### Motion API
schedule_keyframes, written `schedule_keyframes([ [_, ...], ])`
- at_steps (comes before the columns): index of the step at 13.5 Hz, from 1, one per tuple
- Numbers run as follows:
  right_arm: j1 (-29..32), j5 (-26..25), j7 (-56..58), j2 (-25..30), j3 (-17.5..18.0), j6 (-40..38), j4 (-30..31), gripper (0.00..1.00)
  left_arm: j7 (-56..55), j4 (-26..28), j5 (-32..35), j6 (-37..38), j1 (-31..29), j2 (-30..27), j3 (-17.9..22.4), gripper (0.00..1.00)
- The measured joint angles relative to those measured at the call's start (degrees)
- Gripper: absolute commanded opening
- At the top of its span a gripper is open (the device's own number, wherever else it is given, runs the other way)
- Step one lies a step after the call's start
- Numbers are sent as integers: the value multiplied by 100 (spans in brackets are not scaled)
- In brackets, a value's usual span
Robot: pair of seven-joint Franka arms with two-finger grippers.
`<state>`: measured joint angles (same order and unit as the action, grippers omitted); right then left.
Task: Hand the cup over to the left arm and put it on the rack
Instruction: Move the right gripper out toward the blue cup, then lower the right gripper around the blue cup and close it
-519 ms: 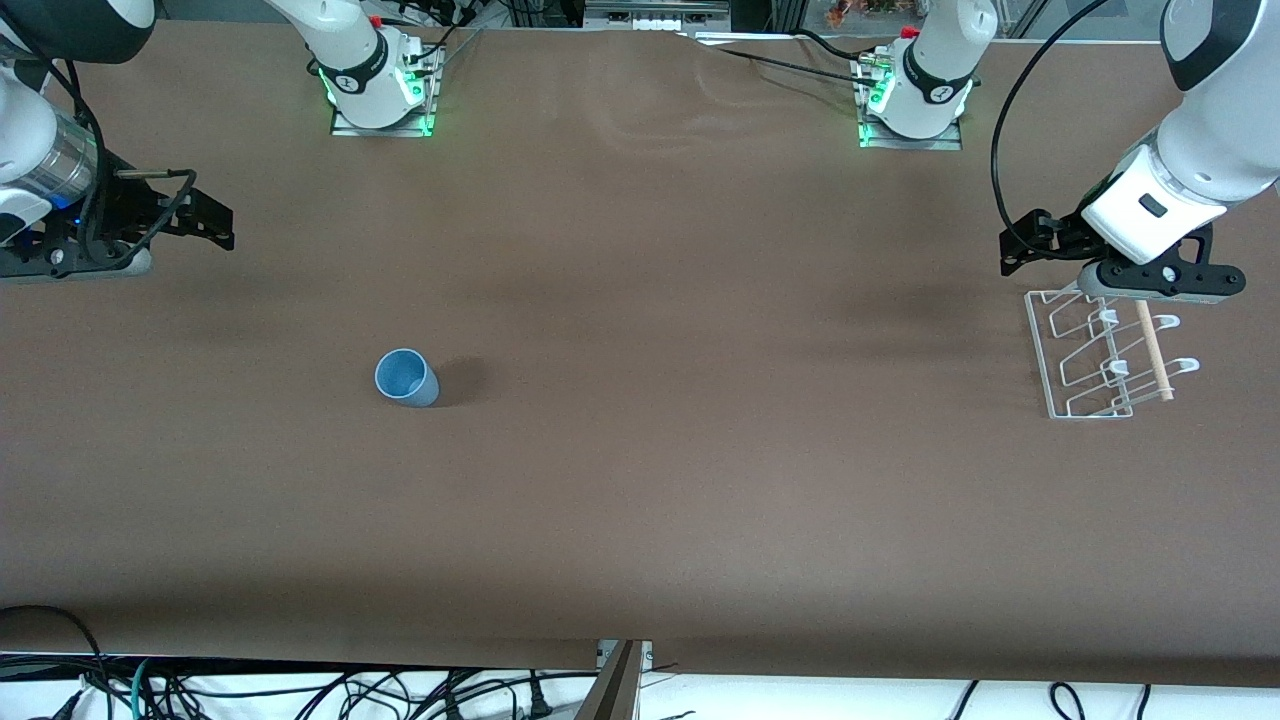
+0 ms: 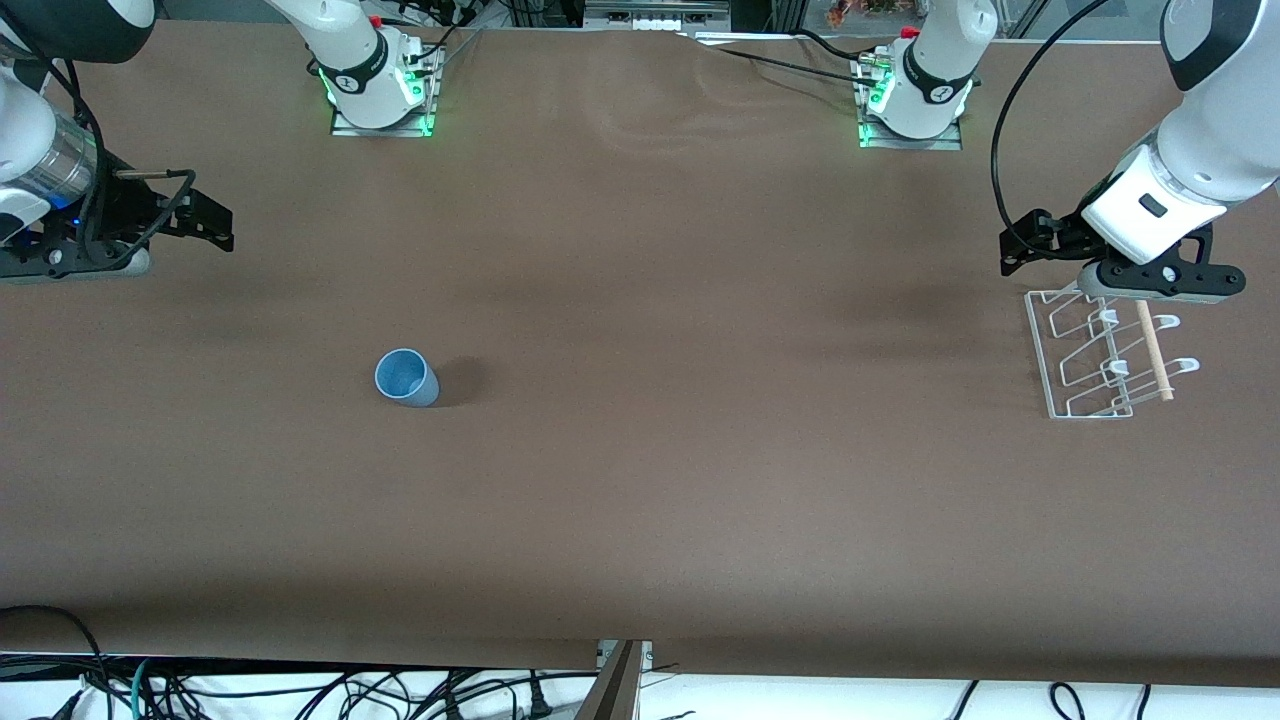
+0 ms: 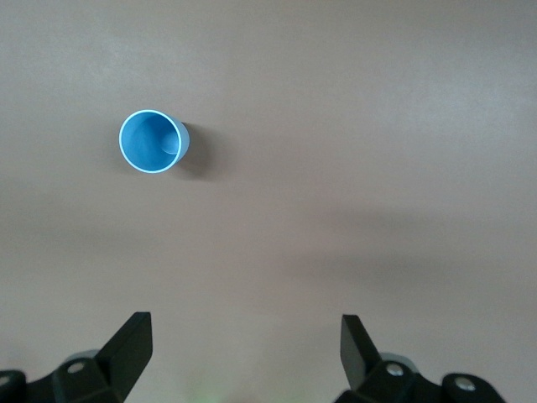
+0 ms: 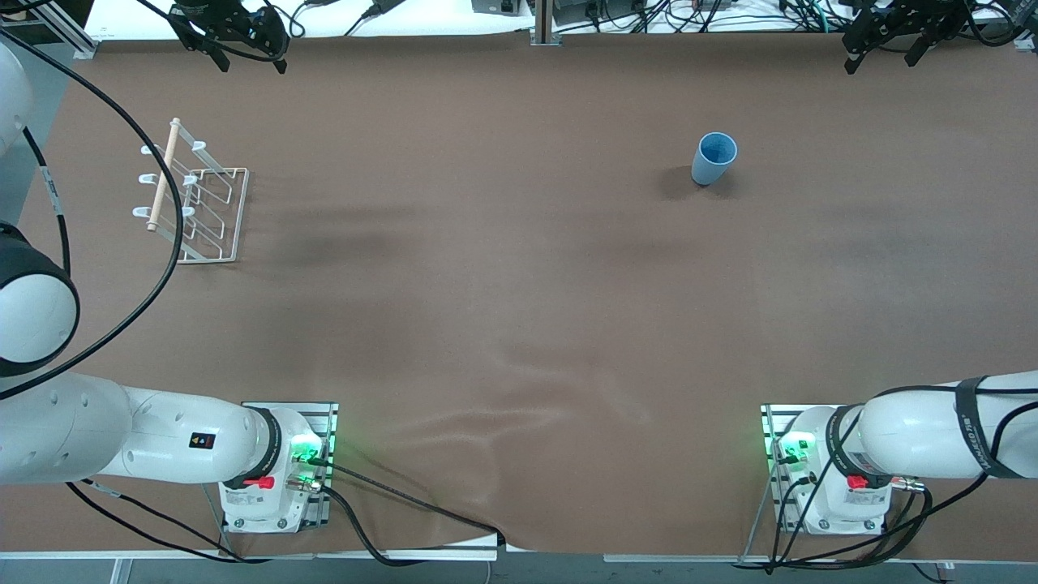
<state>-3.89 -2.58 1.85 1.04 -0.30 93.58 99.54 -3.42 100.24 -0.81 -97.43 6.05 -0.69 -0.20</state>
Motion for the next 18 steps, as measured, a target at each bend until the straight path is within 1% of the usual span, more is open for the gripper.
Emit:
schedule_keyframes([
  [3, -59, 3, -147, -96, 28, -4, 1, 99, 0, 0, 0, 28, 0, 0, 0, 100],
  [6, -198, 8, -196, -417, 45, 24, 10, 99, 0, 0, 0, 59, 0, -1, 0, 100],
  [9, -239, 8, -211, -885, 43, 441, 16, 99, 0, -1, 0, 68, 0, -2, 1, 100],
  [11, -241, 20, -211, -1324, 43, 858, 28, 99, 0, -1, 0, 82, 0, -3, 1, 100],
  [13, -248, 216, -211, -1860, 44, 1252, 29, 99, 0, -1, 0, 90, 0, -5, 1, 100],
  [15, -279, 431, -212, -2298, 46, 1468, 14, 99, 0, -1, 0, 91, 0, -6, 1, 100],
  [18, -401, 473, -277, -2622, 48, 1708, 1, 99, 0, -1, 0, 95, 0, -7, 1, 100],
])
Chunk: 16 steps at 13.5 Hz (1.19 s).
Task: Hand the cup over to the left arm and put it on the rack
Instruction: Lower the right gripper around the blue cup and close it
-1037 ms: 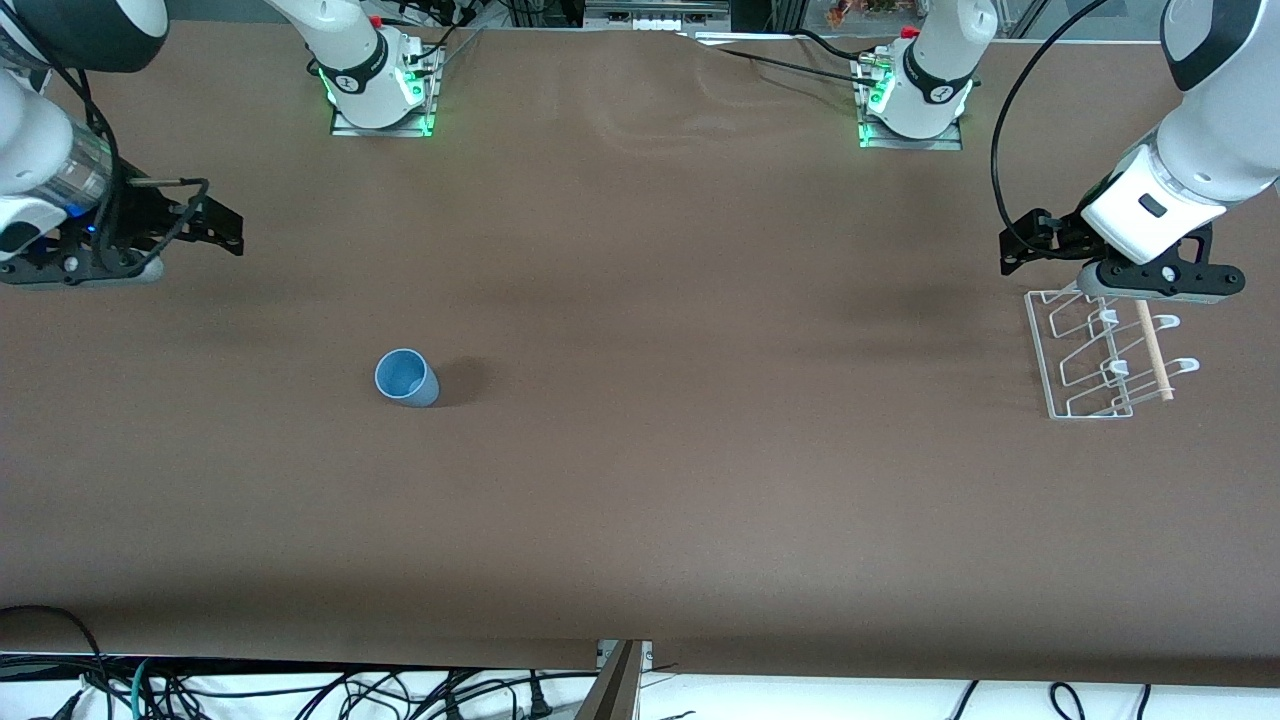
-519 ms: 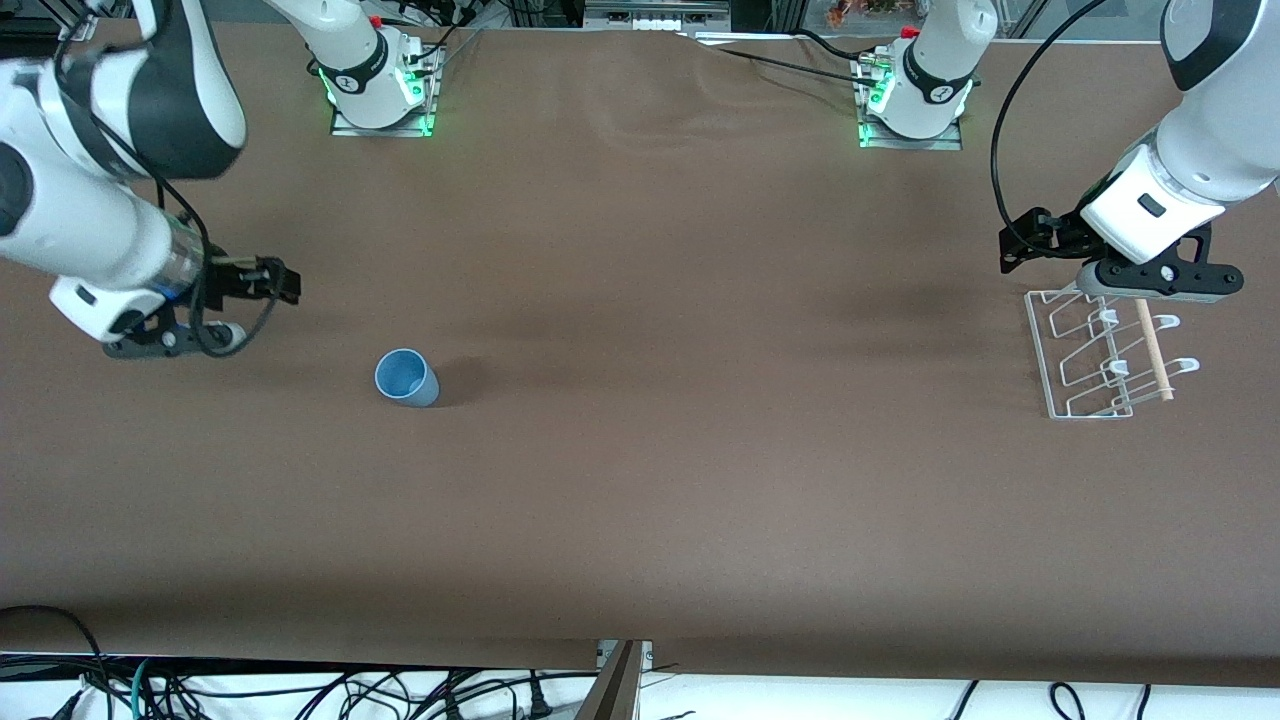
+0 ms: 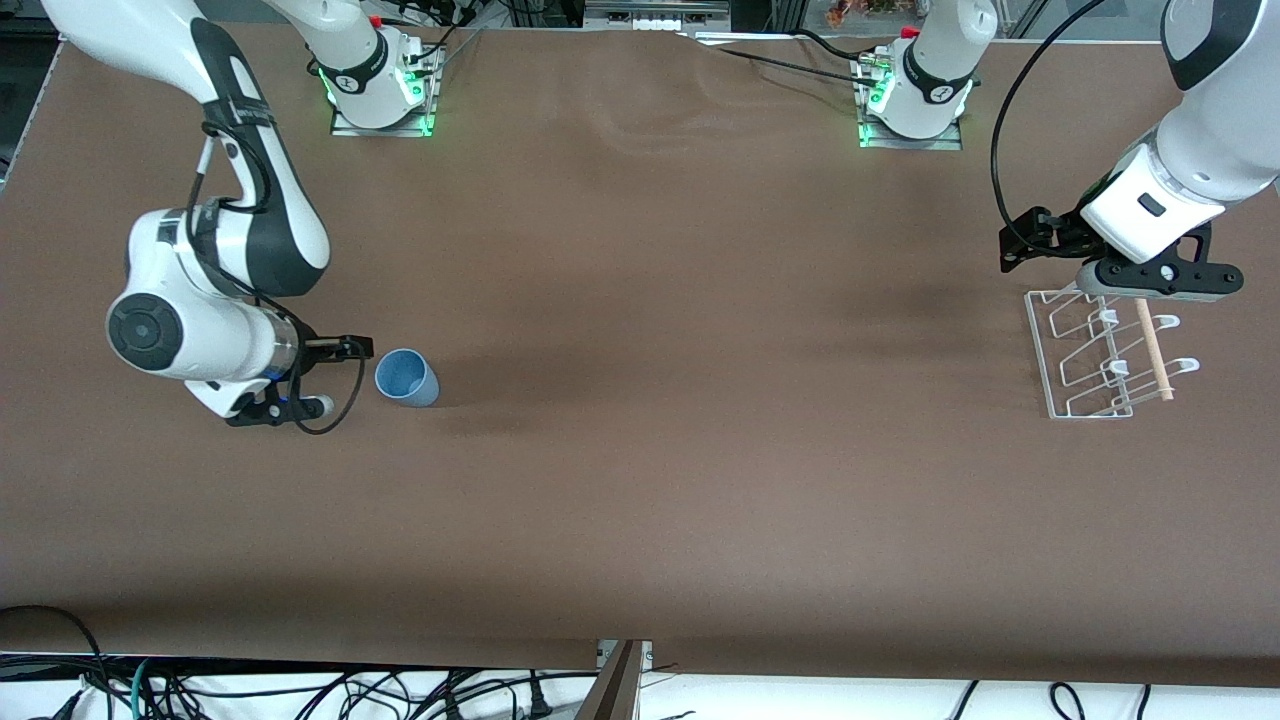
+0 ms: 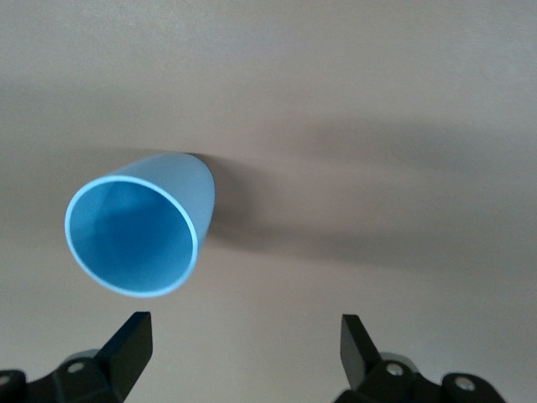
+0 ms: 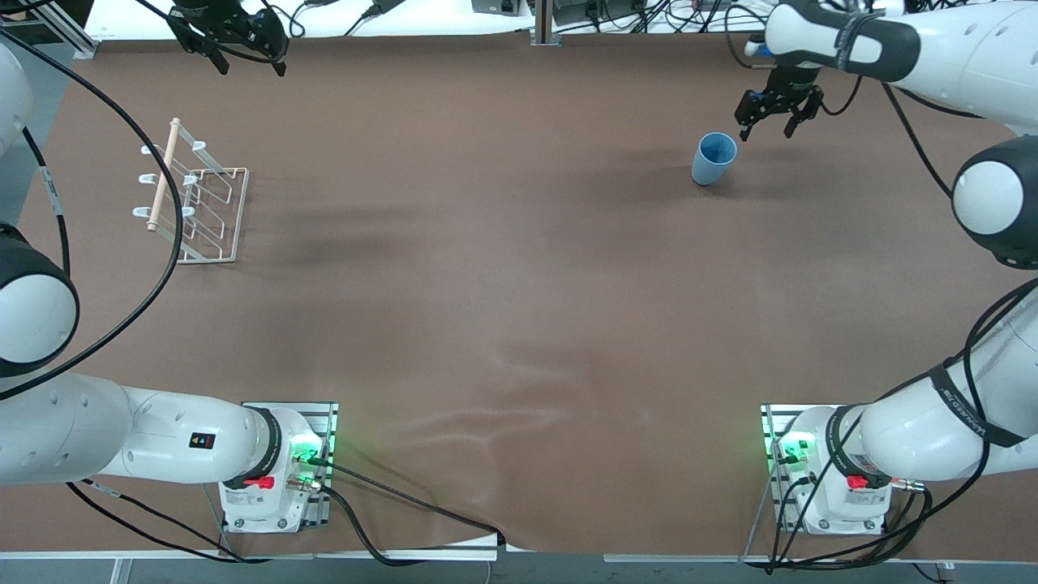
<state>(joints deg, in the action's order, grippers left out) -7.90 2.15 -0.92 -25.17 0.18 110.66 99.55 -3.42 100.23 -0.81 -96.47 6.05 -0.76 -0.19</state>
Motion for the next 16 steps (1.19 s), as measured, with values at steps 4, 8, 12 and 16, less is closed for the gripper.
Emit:
schedule_keyframes([
  [4, -168, 1, -149, -299, 1, 174, -4, 99, 0, 0, 0, 2, 0, -2, 0, 100],
  [8, -187, 1, -154, -466, -4, 313, -13, 99, 0, 0, 0, 12, 0, -3, 0, 100],
  [12, -214, 1, -309, -702, -5, 682, -20, 22, 0, 0, 0, 16, 0, -3, 0, 100],
  [16, -363, 2, -697, -915, -1, 864, -60, 0, 0, 0, 0, 37, 0, -3, 0, 100],
])
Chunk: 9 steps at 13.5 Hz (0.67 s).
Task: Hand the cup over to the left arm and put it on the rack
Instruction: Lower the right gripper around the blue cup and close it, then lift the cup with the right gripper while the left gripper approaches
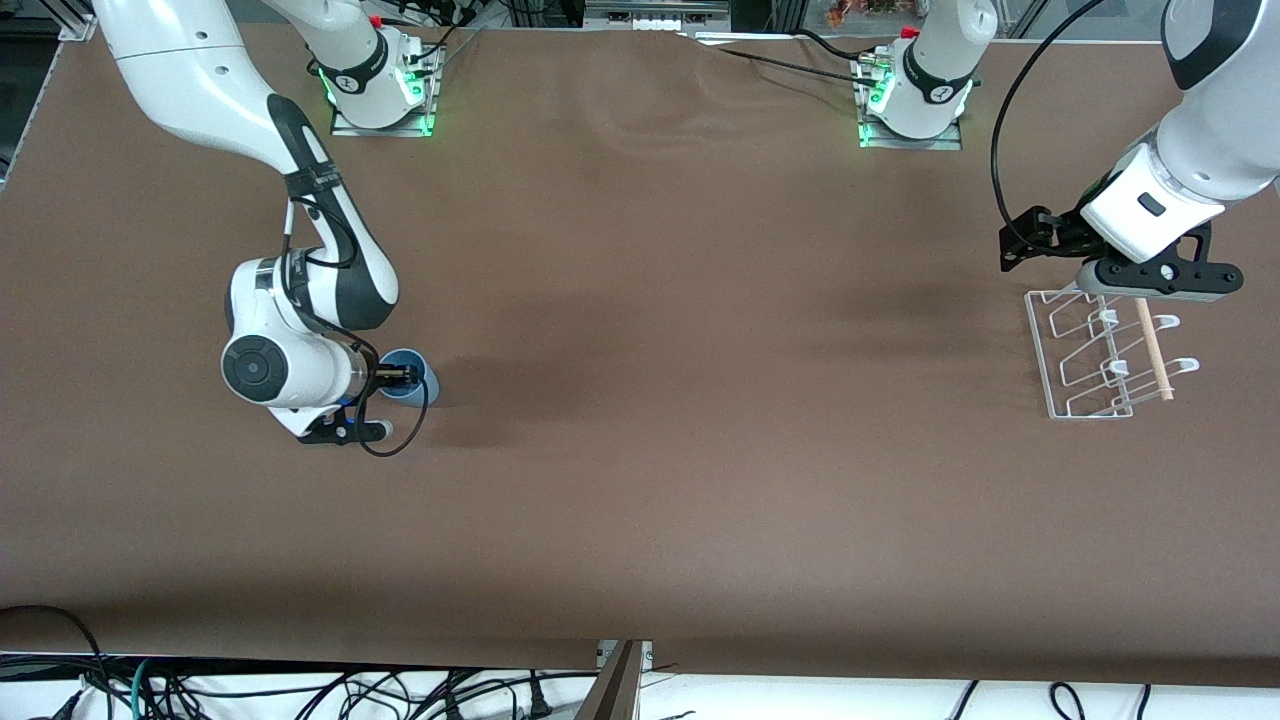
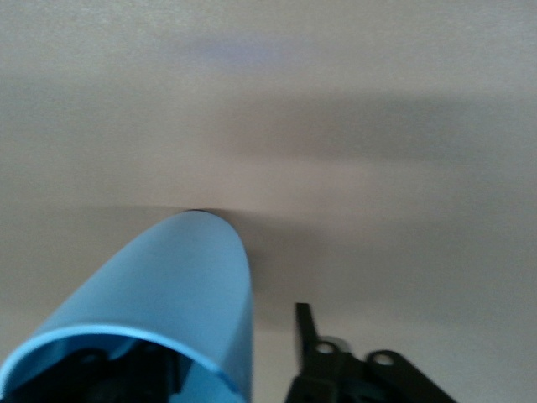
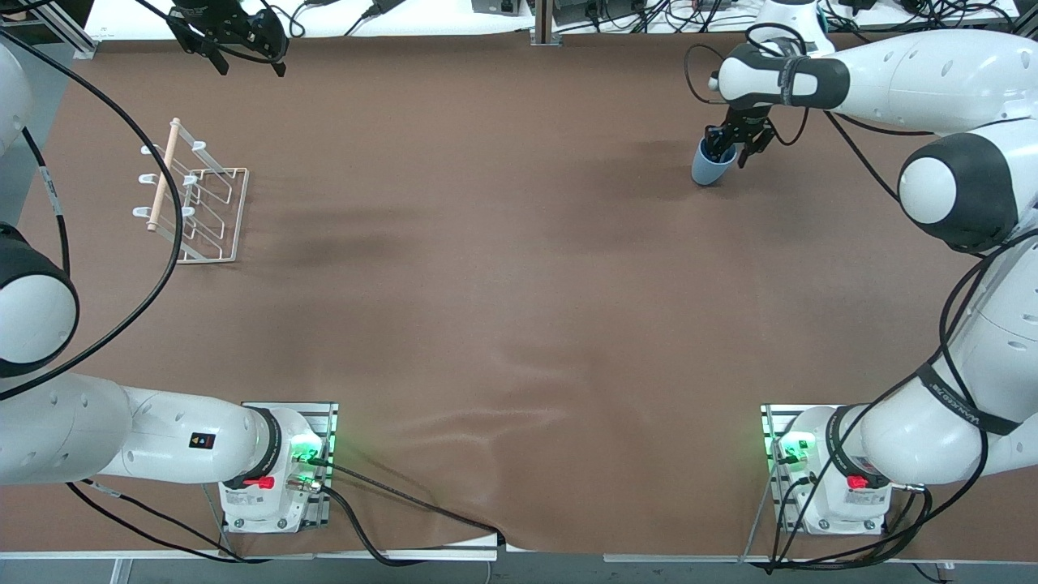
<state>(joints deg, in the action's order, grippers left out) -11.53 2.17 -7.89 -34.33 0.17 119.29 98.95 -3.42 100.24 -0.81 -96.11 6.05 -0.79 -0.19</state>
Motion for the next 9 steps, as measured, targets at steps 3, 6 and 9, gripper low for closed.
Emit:
schedule_keyframes([
  [3, -28, 0, -85, 1, -3, 0, -86, 0, 0, 0, 0, 179, 1, -1, -6, 100],
  [6, -26, 179, -212, 1, -11, -36, -285, 0, 0, 10, 0, 369, 10, 30, -34, 100],
  [9, -27, 486, -298, 4, -11, -627, -625, 0, 16, 30, -46, 396, 18, 206, -56, 100],
])
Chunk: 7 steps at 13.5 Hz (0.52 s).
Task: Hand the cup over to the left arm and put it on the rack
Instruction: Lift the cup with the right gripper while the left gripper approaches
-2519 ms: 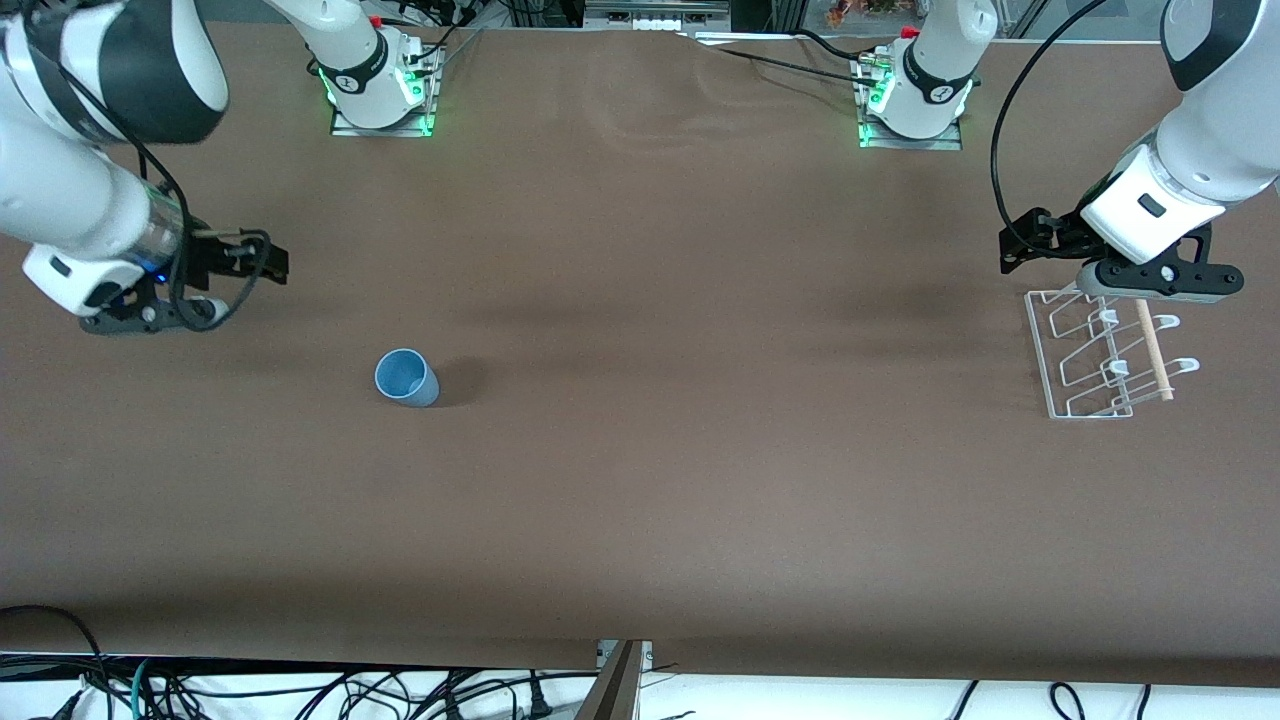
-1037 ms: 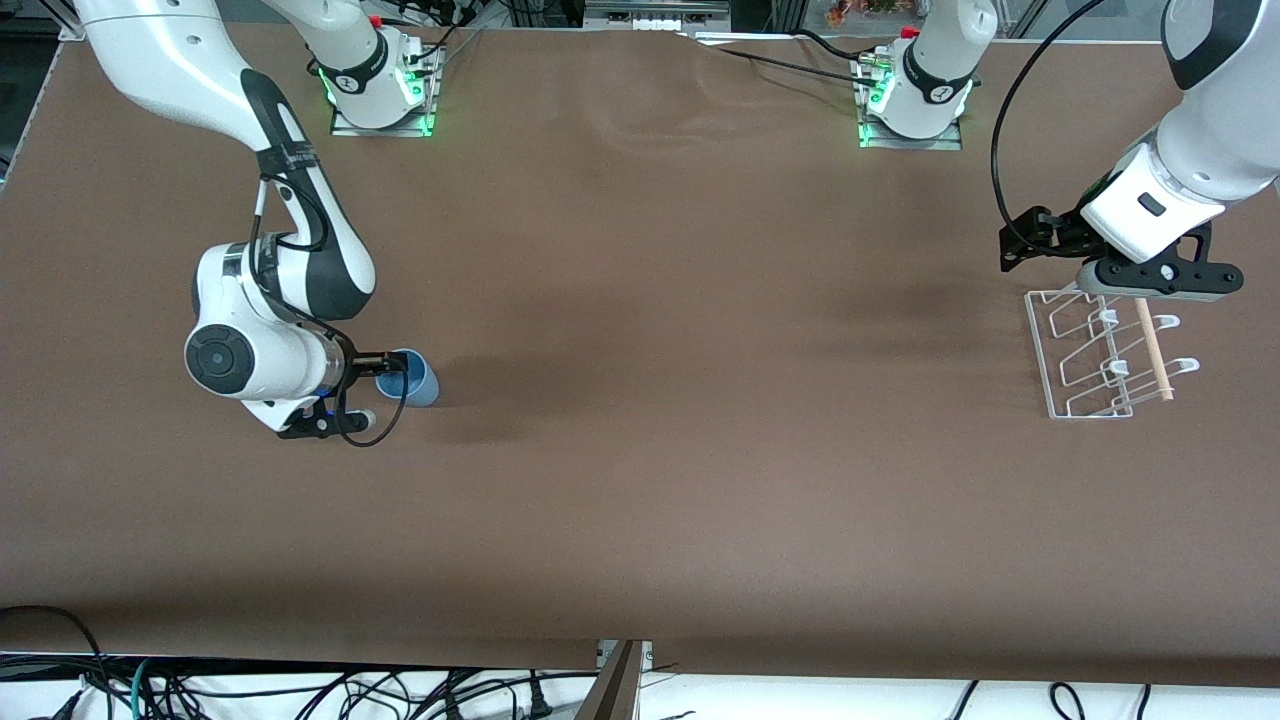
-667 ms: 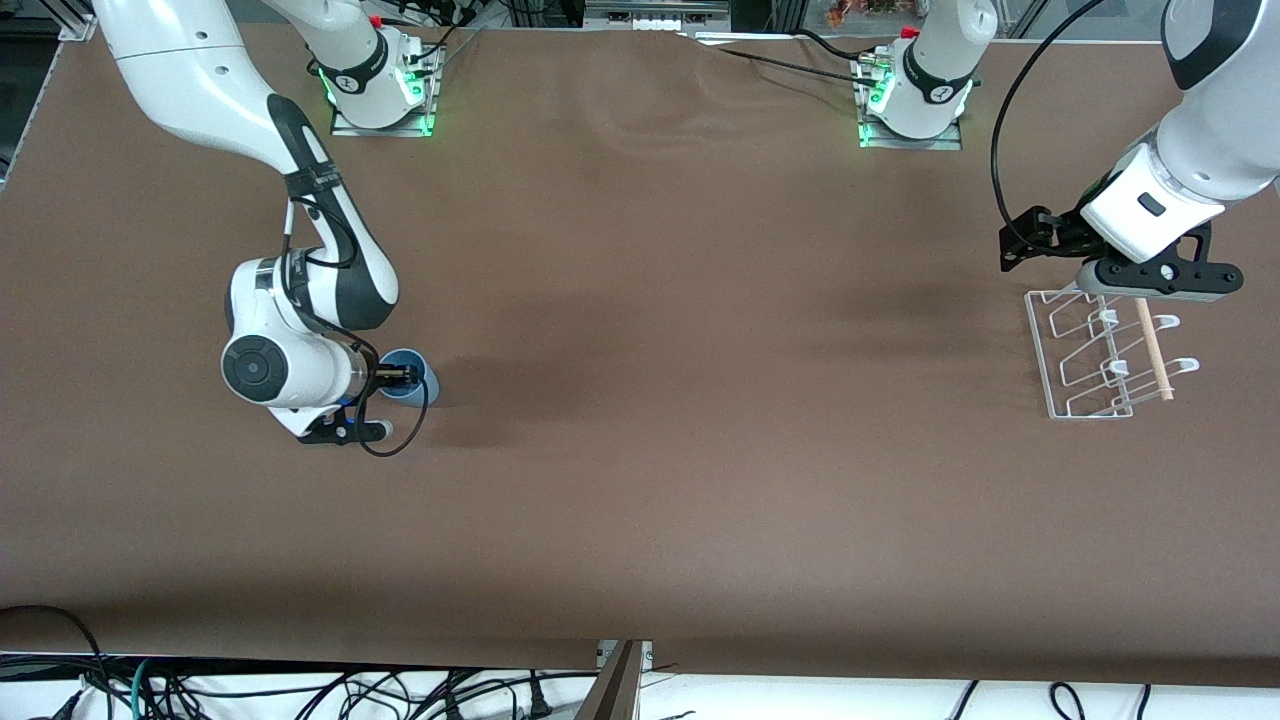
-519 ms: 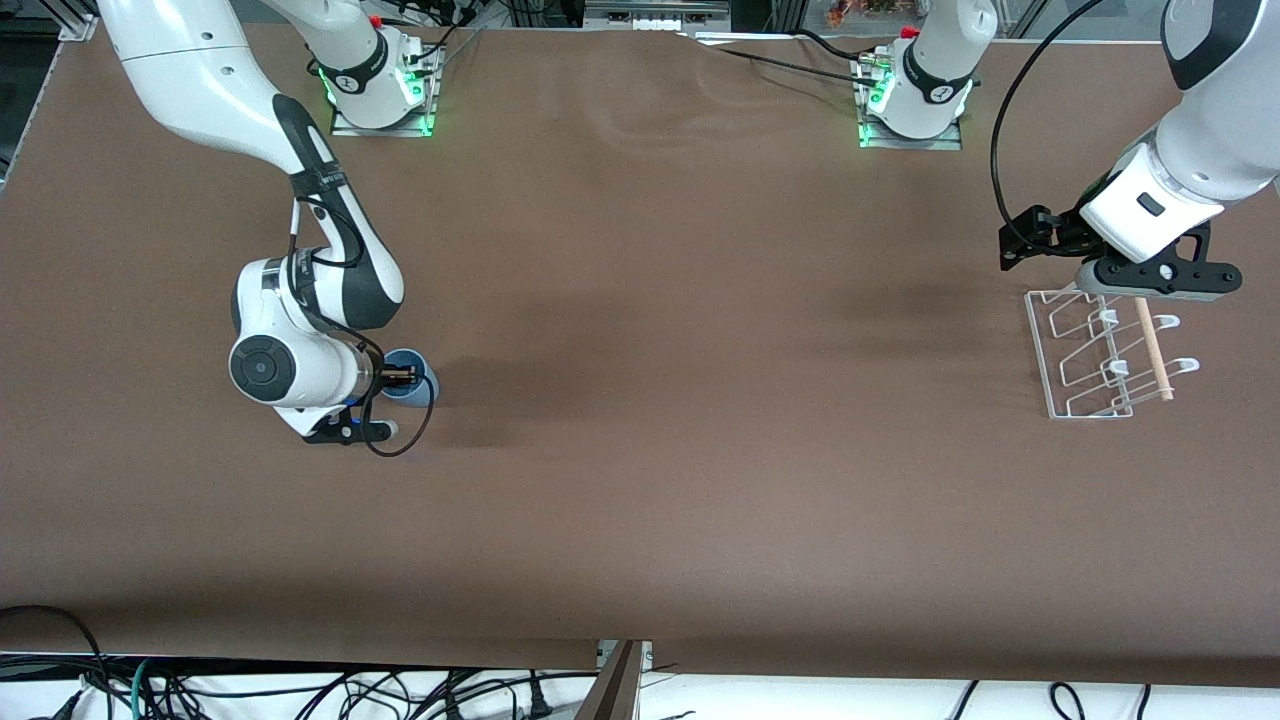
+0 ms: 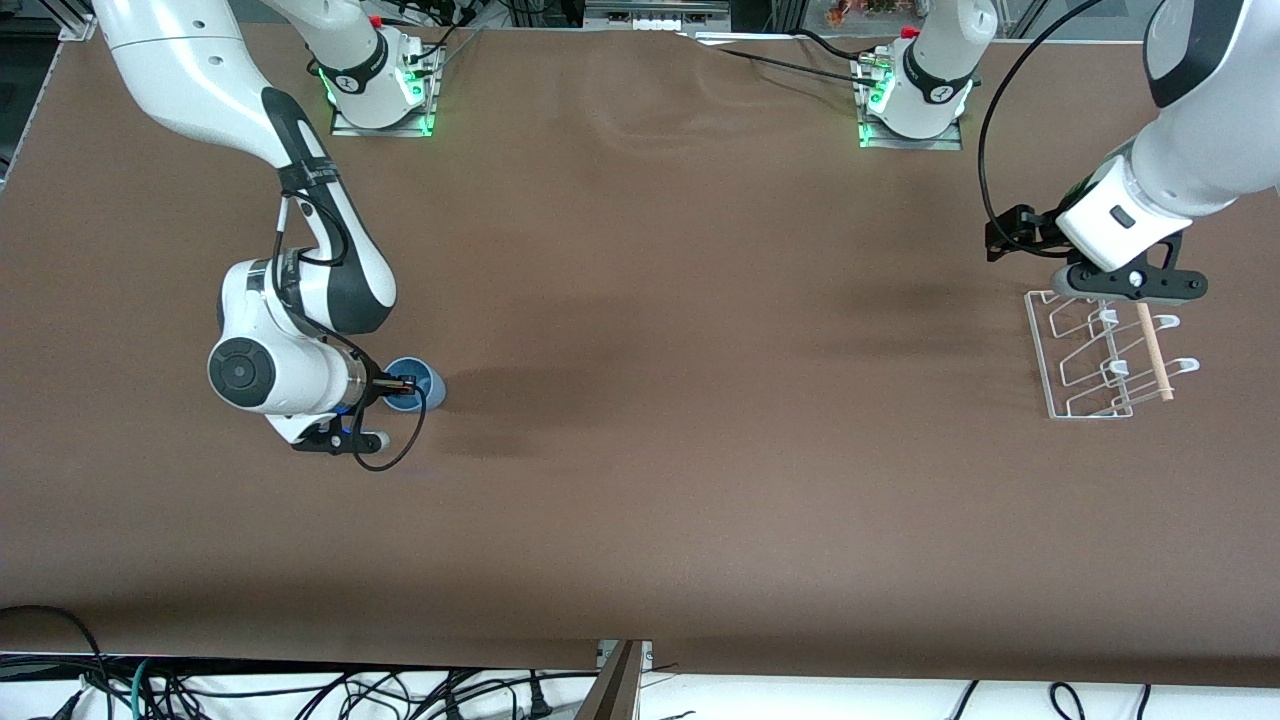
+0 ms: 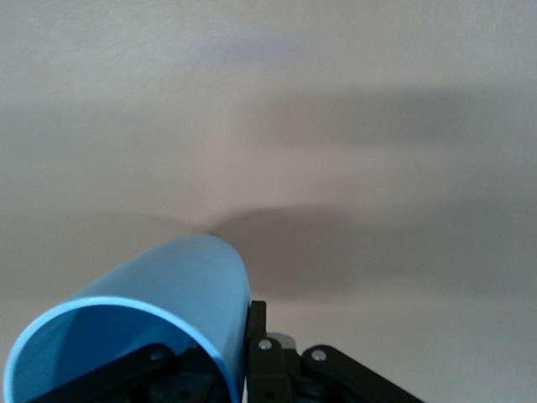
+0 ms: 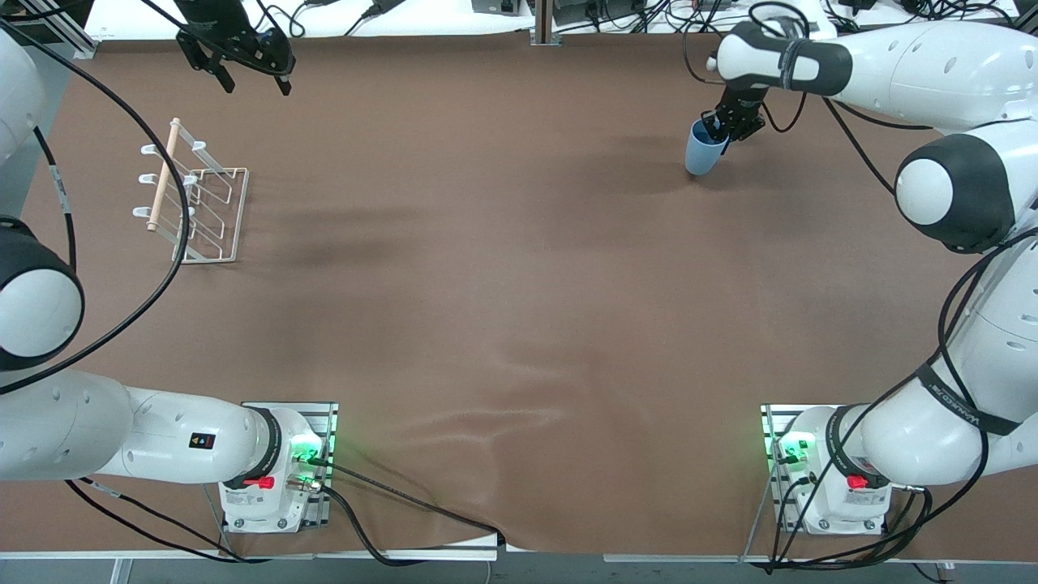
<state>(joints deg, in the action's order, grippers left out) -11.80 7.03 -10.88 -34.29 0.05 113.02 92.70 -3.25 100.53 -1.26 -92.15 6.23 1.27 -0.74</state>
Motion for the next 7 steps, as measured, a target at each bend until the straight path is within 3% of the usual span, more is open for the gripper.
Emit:
schedule_keyframes([
  [3, -5, 1208, -59, 15, 1, -662, -456, 0, 533, 4, -486, 0, 2, 220, -4, 100],
  [7, -172, 2676, -824, 18, 92, -767, -673, 0, 1666, 3, -1505, -12, -24, 502, 5, 100],
])
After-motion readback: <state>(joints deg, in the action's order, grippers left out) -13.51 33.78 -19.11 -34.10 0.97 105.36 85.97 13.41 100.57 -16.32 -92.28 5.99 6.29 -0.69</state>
